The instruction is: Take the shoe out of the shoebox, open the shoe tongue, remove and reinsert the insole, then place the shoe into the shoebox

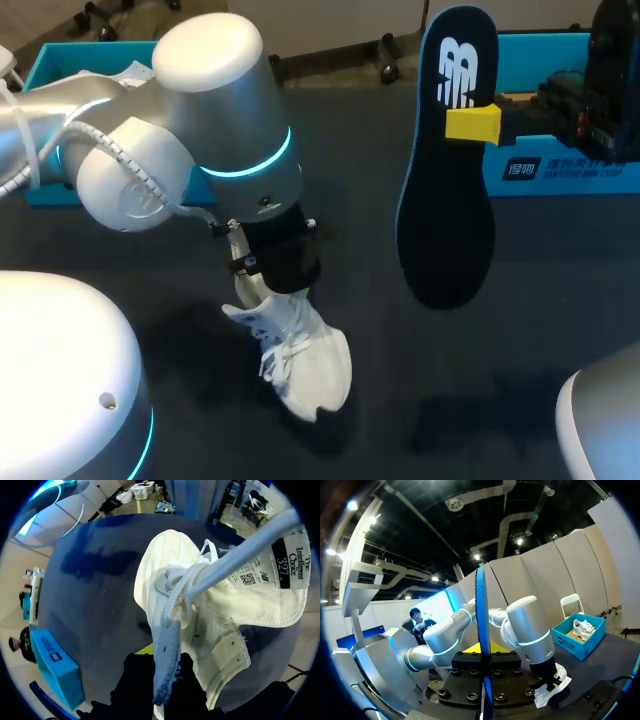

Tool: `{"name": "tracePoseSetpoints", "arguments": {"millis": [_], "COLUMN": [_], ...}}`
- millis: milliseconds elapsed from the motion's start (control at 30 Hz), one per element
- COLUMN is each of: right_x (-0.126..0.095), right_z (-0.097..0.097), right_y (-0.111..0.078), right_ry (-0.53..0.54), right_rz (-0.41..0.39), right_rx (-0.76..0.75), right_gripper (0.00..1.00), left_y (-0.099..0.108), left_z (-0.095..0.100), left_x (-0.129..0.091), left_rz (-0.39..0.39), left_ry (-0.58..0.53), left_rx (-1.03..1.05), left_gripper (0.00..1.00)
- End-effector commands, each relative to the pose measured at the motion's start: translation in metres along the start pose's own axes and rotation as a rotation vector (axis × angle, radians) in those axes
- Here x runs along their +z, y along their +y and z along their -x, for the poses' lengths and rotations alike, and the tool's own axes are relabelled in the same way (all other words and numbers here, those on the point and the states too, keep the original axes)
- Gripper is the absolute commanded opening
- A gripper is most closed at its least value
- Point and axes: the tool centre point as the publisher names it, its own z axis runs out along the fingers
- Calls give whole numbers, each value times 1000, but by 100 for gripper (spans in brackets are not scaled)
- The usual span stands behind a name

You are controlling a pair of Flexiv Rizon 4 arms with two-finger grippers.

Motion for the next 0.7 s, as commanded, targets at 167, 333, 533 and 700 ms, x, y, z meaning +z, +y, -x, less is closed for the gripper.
{"name": "tracePoseSetpoints", "arguments": {"millis": [167,333,533,700], "right_x": [3,3,3,3], "right_z": [3,3,3,3], "right_y": [3,3,3,3], "right_ry": [3,3,3,3], "right_rz": [-5,-5,-5,-5], "right_rx": [2,2,2,2], "right_gripper": [0,0,0,0], "left_y": [-14,-19,-24,-31], "left_z": [5,8,14,20], "left_x": [17,26,42,55], "left_rz": [-42,-39,-45,-36], "left_ry": [75,80,104,103], "left_rx": [152,192,190,223], "left_gripper": [0,0,0,0]}}
